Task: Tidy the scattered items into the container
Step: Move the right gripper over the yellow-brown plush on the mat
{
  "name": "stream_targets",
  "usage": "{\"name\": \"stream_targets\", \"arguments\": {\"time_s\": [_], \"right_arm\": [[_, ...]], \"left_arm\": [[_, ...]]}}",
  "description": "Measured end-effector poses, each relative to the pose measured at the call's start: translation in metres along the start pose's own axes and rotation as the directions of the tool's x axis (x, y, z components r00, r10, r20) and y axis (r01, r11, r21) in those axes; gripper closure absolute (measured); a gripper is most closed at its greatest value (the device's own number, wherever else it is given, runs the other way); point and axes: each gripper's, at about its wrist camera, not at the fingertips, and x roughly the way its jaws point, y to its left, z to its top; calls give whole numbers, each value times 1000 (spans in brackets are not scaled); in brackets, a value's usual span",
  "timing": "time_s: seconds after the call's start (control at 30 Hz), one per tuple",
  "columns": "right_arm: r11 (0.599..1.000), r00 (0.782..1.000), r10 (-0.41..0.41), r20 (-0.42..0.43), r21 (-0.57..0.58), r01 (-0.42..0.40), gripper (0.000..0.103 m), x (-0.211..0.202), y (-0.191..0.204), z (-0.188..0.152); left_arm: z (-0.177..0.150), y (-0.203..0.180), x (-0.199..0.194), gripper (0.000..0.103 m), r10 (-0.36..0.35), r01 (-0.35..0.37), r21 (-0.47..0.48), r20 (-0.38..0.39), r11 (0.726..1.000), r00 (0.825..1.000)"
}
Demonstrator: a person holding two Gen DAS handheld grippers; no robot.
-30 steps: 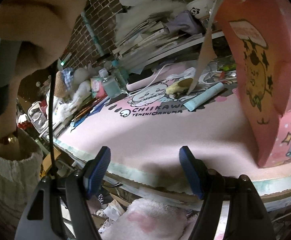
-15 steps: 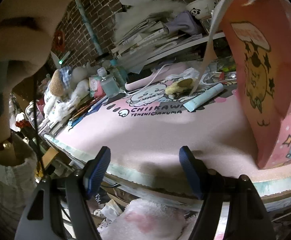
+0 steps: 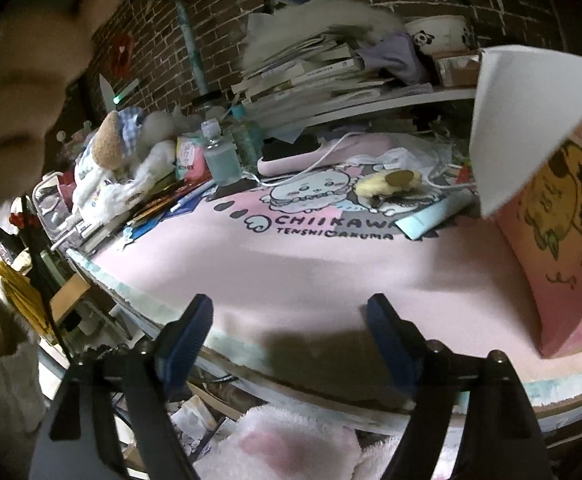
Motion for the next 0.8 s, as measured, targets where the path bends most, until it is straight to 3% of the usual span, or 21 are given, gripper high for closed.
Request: {"name": "stream_targets", "arguments": {"time_s": [0.13,0.47,0.8], "right_arm": [[999,999,-34,-2,-29,34,23,6,8,6],[993,994,-108,-37,-56,105,8,21,18,15],[976,977,-185,-103,-133,171,6,35,28,19]], "left_arm": [[-16,22,-3,13,25,-25,-56,-7,998,1000],[-50,56,-5,13,52,-55,-148,-27,987,998],[-90,101,-22,13,88,-91,-312,-24,946,996]]}}
